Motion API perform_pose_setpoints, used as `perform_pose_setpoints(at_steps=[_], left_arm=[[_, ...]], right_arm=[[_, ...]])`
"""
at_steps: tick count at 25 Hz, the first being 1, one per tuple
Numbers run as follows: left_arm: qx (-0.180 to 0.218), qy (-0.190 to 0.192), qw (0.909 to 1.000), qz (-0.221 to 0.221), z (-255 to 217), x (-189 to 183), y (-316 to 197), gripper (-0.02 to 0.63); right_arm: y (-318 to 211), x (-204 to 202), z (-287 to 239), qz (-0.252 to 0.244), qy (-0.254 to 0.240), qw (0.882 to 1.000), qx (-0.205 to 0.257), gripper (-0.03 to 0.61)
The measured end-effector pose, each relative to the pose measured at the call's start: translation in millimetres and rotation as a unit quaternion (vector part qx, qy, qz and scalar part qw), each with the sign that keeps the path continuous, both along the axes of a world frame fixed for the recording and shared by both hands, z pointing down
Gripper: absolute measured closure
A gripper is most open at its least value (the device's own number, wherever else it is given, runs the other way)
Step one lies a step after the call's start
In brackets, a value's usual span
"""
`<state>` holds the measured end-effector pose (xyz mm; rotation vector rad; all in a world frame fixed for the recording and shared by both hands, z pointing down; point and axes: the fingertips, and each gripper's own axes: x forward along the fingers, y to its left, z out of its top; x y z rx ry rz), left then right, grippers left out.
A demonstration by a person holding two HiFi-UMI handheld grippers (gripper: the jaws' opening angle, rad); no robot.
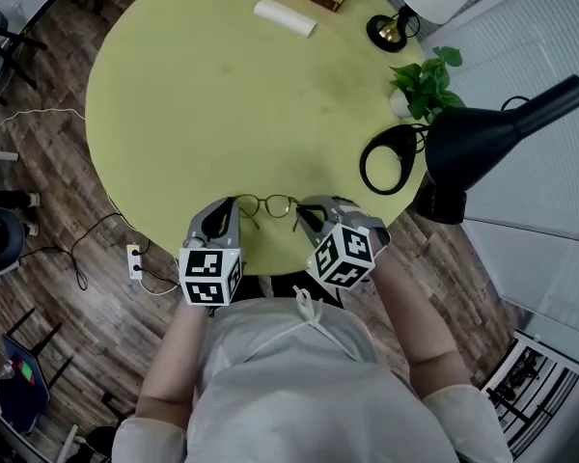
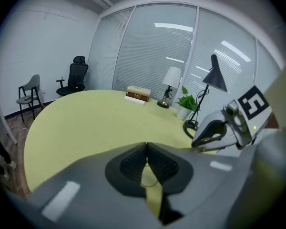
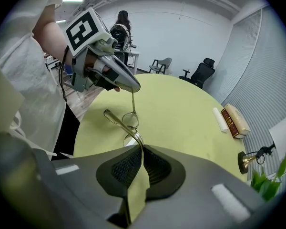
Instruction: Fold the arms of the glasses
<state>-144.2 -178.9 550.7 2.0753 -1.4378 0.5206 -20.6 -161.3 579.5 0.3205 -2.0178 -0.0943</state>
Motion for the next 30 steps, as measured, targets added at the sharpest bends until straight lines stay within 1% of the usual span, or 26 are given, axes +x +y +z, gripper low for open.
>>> perform_pose_setpoints(at_steps=[5, 12, 18, 26, 30], left_arm=[[-0.012, 0.004, 0.9999, 0.006, 12, 15, -3, 0.607], [-0.02, -0.027, 0.9986, 0.04, 32, 30, -2, 0.607], [-0.035, -0.039, 0.9976, 0.044, 51, 35, 0, 0.607], [-0.043, -0.043, 0.9967, 0.054, 60, 45, 2, 0.607], [-0.054, -0.048, 0.9956, 0.06, 67, 48, 4, 0.607]], right_arm=[[0, 3, 0, 0.014, -0.005, 1.0, -0.003, 0.563], [3, 6, 0, 0.042, -0.015, 0.999, -0.01, 0.563], [6, 7, -1, 0.066, -0.022, 0.997, -0.019, 0.563], [13, 8, 1, 0.08, -0.025, 0.996, -0.025, 0.563], [15, 9, 1, 0.086, -0.027, 0.996, -0.027, 0.563]])
